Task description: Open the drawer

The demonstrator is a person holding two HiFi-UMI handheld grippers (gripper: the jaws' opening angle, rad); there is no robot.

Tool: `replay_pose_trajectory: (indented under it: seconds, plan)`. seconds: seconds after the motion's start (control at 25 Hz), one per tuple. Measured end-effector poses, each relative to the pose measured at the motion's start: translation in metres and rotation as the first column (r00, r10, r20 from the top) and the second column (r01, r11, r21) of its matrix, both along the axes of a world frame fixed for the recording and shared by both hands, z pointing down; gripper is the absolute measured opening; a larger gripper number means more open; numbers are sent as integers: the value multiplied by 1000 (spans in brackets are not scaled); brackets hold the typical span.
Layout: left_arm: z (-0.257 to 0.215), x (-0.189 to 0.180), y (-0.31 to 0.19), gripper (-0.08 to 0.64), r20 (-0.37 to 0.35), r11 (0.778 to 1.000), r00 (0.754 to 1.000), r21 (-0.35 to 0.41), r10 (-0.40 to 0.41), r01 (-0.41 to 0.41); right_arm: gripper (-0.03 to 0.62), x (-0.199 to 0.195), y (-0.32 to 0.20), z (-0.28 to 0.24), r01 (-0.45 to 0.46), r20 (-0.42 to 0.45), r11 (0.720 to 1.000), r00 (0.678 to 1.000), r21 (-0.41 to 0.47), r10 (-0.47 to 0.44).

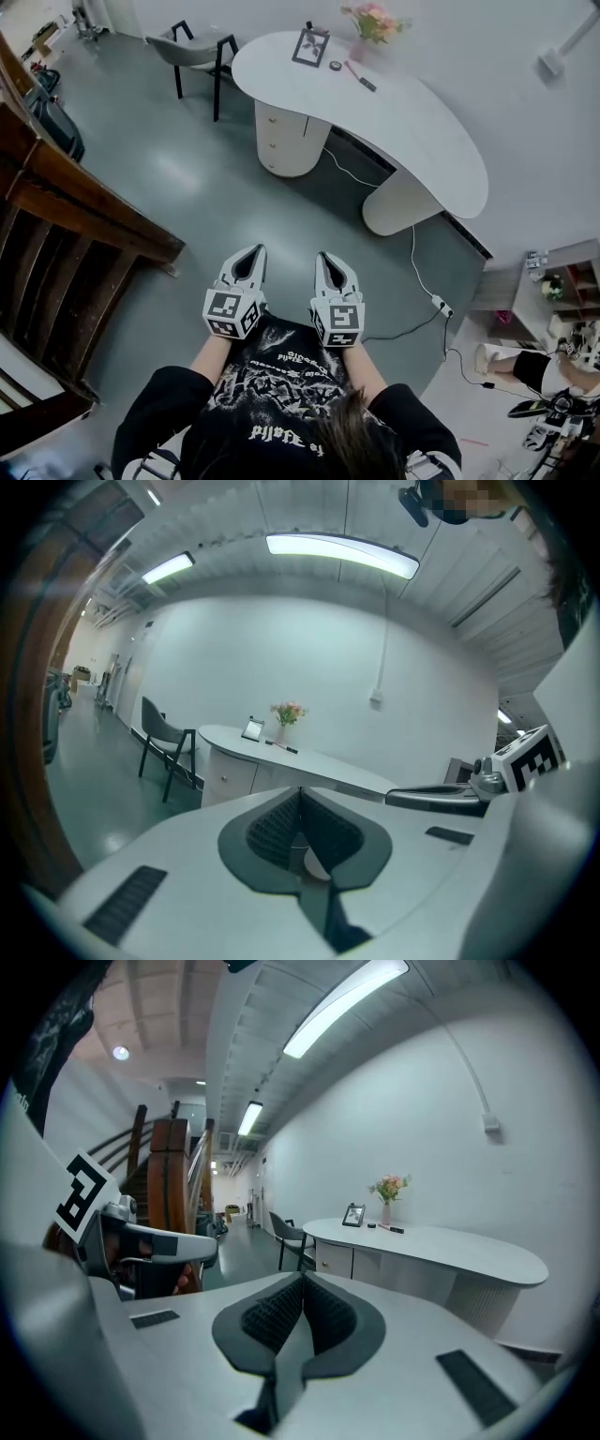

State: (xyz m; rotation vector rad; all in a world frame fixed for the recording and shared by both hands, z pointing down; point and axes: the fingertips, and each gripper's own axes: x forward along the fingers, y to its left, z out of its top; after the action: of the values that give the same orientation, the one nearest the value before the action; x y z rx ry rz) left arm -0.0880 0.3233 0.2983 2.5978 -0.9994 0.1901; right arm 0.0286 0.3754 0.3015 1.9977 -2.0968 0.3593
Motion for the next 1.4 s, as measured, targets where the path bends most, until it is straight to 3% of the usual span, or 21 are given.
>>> replay_pose_trajectory:
  seconds: [0.12,0.48,0.84,1.04,1.2,1.4]
  plan:
    - [-1,-8,-27,20,36,1000,999,16,20,-21,26,-7,-23,2,-22,5,1000,1000,-5,22]
    - [3,-48,-79,20,36,999,998,-13,50,-49,26,-42,-72,4,-73,33,997,997,-8,73]
    - [12,-57,-103,20,-10,998,998,-41,57,-57,26,-46,-87,16,-84,-14,996,996,-43,83]
    - [9,-55,-115,20,-20,998,999,-27,50,-50,26,-54,-103,13,-33,-51,999,998,-39,31]
    - [10,-49,-119,20,4,999,999,-11,50,-50,26,-49,-115,14,-11,-34,999,999,-37,10]
    - [17,-38,-138,20,27,1000,1000,-17,-4,5,26,-27,-139,22,23,-7,999,1000,-40,-23]
